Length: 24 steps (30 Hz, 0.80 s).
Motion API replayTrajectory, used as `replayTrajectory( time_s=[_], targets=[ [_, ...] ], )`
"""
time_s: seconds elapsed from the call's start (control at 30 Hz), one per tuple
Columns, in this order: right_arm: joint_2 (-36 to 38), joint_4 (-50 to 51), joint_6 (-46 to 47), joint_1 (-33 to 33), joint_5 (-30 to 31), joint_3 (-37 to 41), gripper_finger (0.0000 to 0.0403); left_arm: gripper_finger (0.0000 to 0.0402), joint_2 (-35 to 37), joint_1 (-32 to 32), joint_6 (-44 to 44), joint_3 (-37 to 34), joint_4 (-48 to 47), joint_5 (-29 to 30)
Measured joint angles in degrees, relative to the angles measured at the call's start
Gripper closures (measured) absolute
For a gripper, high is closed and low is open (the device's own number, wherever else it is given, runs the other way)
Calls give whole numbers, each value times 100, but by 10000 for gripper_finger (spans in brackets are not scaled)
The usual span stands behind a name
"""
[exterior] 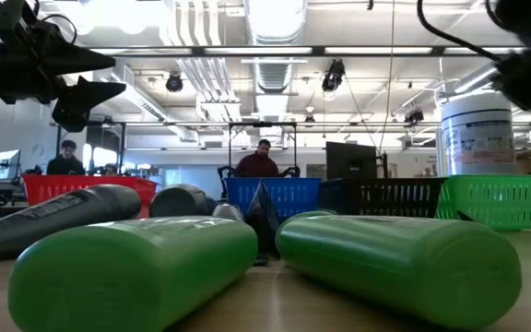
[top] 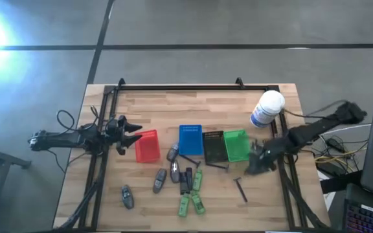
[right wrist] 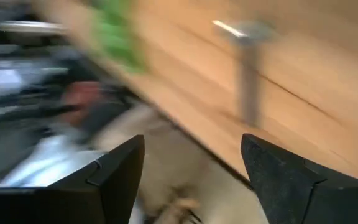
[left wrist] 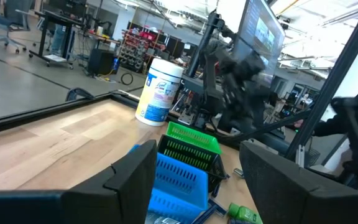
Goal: Pick & Place Travel size toiletries
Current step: Put the blue razor into the green bin
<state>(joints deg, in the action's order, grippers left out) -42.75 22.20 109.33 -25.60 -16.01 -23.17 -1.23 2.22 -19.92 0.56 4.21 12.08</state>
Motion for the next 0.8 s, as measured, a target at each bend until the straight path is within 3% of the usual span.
replayTrajectory(
  time_s=[0.13,0.27,0.63,0.8],
  targets=[
    [-1207,332,695,-602,-76,-435,128,165,1,0,0,1,1,0],
    [-2218,312,1075,-720,93,-811,113,165,1,1,1,1,0,0],
    [-4559,569,-202,-702,127,-1886,85,165,0,1,1,0,0,0],
    [-5190,983,-613,-696,121,-2224,117,165,1,1,0,2,0,0]
  ],
)
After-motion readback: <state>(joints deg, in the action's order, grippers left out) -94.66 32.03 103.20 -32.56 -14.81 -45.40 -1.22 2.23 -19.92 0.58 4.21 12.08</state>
